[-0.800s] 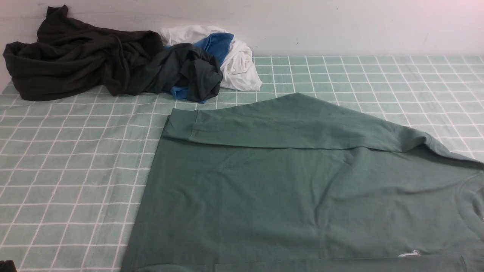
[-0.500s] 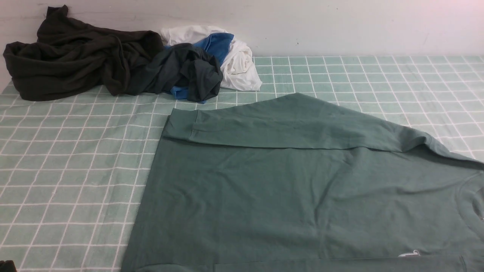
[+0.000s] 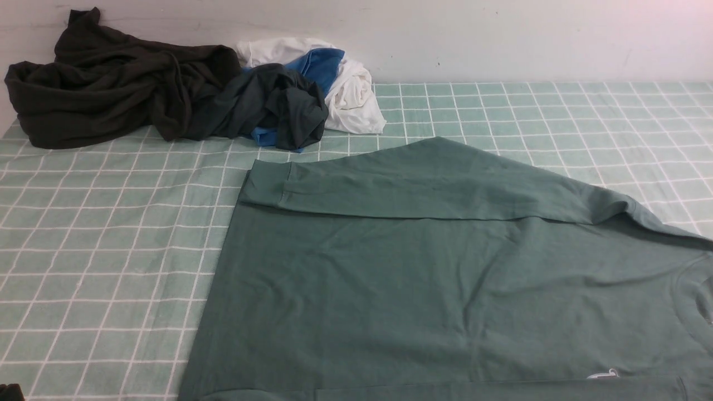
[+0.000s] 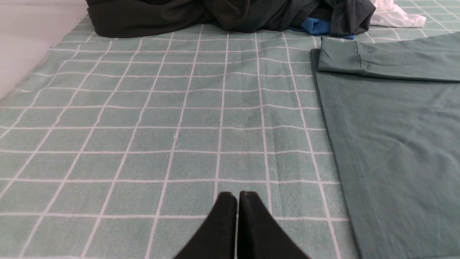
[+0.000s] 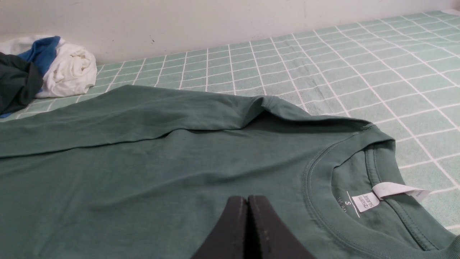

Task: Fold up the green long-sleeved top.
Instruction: Use the left arm to clamp the cuff closest to it

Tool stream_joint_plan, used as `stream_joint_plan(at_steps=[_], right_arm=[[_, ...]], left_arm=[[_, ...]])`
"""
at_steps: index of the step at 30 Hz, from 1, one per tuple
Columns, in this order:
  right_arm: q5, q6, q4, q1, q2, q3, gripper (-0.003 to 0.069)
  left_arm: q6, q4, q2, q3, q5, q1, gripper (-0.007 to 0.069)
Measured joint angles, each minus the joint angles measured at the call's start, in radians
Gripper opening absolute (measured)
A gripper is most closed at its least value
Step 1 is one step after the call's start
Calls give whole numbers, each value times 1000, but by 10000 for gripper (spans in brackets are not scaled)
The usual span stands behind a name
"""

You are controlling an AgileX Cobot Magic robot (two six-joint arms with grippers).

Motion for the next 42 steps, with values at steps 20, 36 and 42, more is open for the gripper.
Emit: stream_joint_plan(at_steps=[20, 36, 42], right_arm=[[0, 53, 1, 0, 0, 0, -14], [-85, 365, 437, 0, 0, 1, -14], [-107, 386, 483, 0, 0, 1, -14]], left_arm=[[-2, 22, 0, 2, -7, 0, -3], [-377, -668, 0, 12, -114, 0, -3], [-330, -679, 0, 4, -109, 0, -3]])
